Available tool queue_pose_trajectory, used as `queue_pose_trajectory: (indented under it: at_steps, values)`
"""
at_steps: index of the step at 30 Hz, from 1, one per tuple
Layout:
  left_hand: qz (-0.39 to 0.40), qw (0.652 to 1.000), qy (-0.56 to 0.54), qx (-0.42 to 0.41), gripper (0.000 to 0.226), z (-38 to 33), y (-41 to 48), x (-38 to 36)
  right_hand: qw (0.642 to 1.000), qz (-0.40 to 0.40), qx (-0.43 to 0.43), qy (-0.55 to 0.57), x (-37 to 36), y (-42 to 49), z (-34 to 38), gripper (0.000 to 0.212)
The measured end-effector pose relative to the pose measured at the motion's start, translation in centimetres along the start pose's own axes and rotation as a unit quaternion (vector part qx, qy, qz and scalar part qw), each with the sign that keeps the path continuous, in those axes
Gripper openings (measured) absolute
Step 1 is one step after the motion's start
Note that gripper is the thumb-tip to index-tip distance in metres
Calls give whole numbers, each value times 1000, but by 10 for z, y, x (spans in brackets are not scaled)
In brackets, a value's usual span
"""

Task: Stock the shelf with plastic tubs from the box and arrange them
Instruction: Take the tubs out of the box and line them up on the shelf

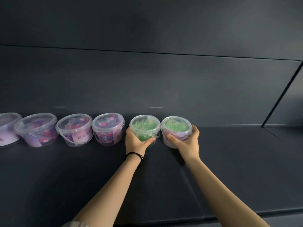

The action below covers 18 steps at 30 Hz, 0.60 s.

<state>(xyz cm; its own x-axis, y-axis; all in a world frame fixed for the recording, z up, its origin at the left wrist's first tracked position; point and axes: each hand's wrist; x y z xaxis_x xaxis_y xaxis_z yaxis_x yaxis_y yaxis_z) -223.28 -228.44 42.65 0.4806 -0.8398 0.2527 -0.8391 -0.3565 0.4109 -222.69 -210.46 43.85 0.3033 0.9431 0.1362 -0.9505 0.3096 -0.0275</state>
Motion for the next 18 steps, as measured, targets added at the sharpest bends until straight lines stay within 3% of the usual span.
queue_pose_trajectory:
  at_steps: [8, 12, 18]
  values:
    - [13, 1000, -4, 17, 93, 4, 10, -5, 999, 12, -18, -40, -3, 26, -1, 108]
    - [34, 999, 7, 6, 74, 2, 8, 3, 998, 13, -32, -60, -2, 25, 1, 114]
    - [21, 999, -22, 30, 81, -14, -37, 32, 999, -6, -35, -40, 23, -16, -5, 86]
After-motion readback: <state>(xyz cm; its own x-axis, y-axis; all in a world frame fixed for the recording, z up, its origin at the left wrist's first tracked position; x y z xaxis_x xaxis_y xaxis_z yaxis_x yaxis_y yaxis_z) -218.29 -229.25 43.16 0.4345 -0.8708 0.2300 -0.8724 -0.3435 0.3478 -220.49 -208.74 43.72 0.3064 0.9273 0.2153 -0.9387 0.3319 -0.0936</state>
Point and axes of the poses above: each hand's wrist, its own y-axis towards the middle knuckle, its own x-axis out of the back of the hand, z = x × y, and after that the axes turned 12 degrees about -x, right-handed
